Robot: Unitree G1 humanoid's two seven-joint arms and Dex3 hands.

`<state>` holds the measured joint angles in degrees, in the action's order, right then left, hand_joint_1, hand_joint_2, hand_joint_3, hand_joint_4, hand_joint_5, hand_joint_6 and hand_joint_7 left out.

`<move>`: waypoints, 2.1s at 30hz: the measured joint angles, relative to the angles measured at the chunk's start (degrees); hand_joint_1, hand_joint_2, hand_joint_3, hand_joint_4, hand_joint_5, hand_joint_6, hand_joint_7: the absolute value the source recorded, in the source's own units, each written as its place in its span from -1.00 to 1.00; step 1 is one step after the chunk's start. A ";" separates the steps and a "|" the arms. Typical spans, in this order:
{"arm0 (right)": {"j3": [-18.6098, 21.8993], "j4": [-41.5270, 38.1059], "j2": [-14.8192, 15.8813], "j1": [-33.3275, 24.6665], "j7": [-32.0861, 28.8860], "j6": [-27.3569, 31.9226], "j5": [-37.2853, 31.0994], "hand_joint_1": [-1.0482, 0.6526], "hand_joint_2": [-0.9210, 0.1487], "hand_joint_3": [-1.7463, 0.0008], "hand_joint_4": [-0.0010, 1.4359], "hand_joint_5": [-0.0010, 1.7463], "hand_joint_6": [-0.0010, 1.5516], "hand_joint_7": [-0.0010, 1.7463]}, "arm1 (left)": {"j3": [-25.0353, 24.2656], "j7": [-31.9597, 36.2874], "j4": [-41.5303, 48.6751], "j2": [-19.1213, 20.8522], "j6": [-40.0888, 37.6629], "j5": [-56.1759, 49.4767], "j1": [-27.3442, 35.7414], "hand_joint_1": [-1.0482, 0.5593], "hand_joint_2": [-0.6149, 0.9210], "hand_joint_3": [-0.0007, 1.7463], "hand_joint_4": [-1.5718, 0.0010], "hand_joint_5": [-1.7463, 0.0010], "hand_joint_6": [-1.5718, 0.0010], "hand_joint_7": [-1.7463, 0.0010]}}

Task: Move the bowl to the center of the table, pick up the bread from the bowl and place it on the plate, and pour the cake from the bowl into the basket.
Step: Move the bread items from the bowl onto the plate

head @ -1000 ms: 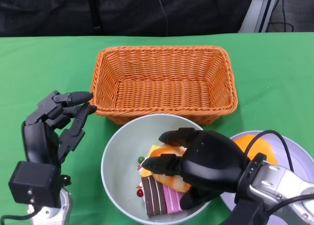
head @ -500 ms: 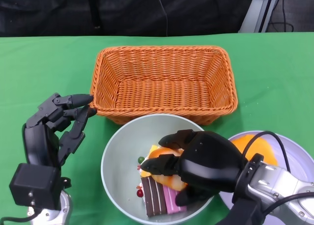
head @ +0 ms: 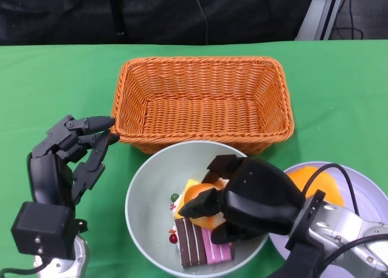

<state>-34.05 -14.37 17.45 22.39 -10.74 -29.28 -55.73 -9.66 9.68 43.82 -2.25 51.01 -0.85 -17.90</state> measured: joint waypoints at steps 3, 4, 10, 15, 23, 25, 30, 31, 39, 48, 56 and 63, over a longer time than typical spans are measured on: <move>0.02 -1.26 -0.04 0.25 -1.30 -1.63 0.78 -0.06 -0.96 1.00 0.22 0.20 0.54 -0.96 | -0.01 -0.01 0.00 0.00 0.00 0.08 0.00 0.13 1.00 -0.67 -0.15 0.15 -0.18 0.22; 0.12 -2.16 -0.12 0.39 -2.43 -2.49 1.29 -0.05 -0.95 1.00 0.21 0.23 0.55 -0.96 | -0.01 0.00 0.02 0.00 0.01 0.04 0.00 0.12 1.00 -0.67 -0.15 0.15 -0.18 0.22; 1.12 -7.50 -0.69 0.98 -9.48 -8.88 3.47 -0.02 -1.00 0.97 0.13 0.39 0.56 -0.97 | -0.04 0.00 0.12 0.10 0.06 -0.03 0.00 0.12 1.00 -0.67 -0.14 0.16 -0.18 0.24; 2.65 -11.14 -1.30 1.76 -14.41 -15.78 6.71 0.00 -1.00 0.97 0.18 0.33 0.58 -0.96 | -0.10 -0.02 0.25 0.23 0.09 0.02 0.00 0.12 1.00 -0.68 -0.15 0.17 -0.19 0.26; 7.78 -13.19 -1.83 3.09 -20.30 -23.65 10.74 -0.02 -1.00 0.93 0.13 0.49 0.62 -0.91 | -0.14 -0.02 0.29 0.32 0.14 0.30 -0.01 0.12 1.00 -0.68 -0.17 0.19 -0.21 0.29; 9.12 -12.37 -1.84 3.01 -20.22 -24.74 12.73 -0.04 -1.00 0.88 0.12 0.51 0.61 -0.89 | -0.14 -0.02 0.31 0.34 0.15 0.24 -0.02 0.12 1.00 -0.68 -0.17 0.19 -0.22 0.29; 13.17 -9.46 -1.72 1.46 -17.77 -25.68 18.22 -0.03 -0.97 0.77 0.09 0.56 0.39 -0.43 | -0.16 -0.02 0.34 0.35 0.35 0.14 -0.03 0.13 1.00 -0.69 -0.17 0.19 -0.22 0.29; 13.93 -9.05 -1.47 0.91 -16.90 -25.68 19.31 -0.02 -0.94 0.73 0.09 0.57 0.21 -0.10 | -0.22 -0.02 0.34 0.36 0.37 0.17 -0.03 0.13 1.00 -0.69 -0.17 0.19 -0.22 0.30; 23.30 -7.09 0.91 -4.01 -13.08 -28.54 28.20 -0.01 -0.89 0.71 0.18 0.55 0.13 0.19 | -0.42 0.00 0.34 0.35 0.51 0.39 -0.04 0.12 1.00 -0.69 -0.16 0.19 -0.22 0.30; 34.78 -11.47 3.27 -8.57 -11.30 -37.04 35.26 0.08 -0.34 -0.02 0.03 0.78 -0.02 0.33 | -0.77 -0.03 0.36 0.37 0.50 1.15 -0.13 0.12 1.00 -0.69 -0.15 0.18 -0.22 0.29; 44.76 -18.35 4.07 -12.14 -16.00 -43.00 25.05 0.06 -0.49 0.23 0.15 0.66 0.06 0.24 | -1.00 -0.17 0.25 0.42 0.36 1.33 -0.84 0.14 1.00 -0.69 -0.15 0.15 -0.23 0.28; 46.62 -20.36 6.53 -14.49 -24.52 -41.17 12.14 0.05 -0.54 0.35 0.15 0.66 0.13 0.11 | -1.14 -0.66 0.07 0.50 0.16 1.36 -0.85 0.13 1.00 -0.67 -0.14 0.14 -0.21 0.29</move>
<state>12.57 -34.73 23.98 7.90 -35.27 -70.46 -43.59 -10.80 9.02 43.89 -1.75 51.17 0.51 -18.75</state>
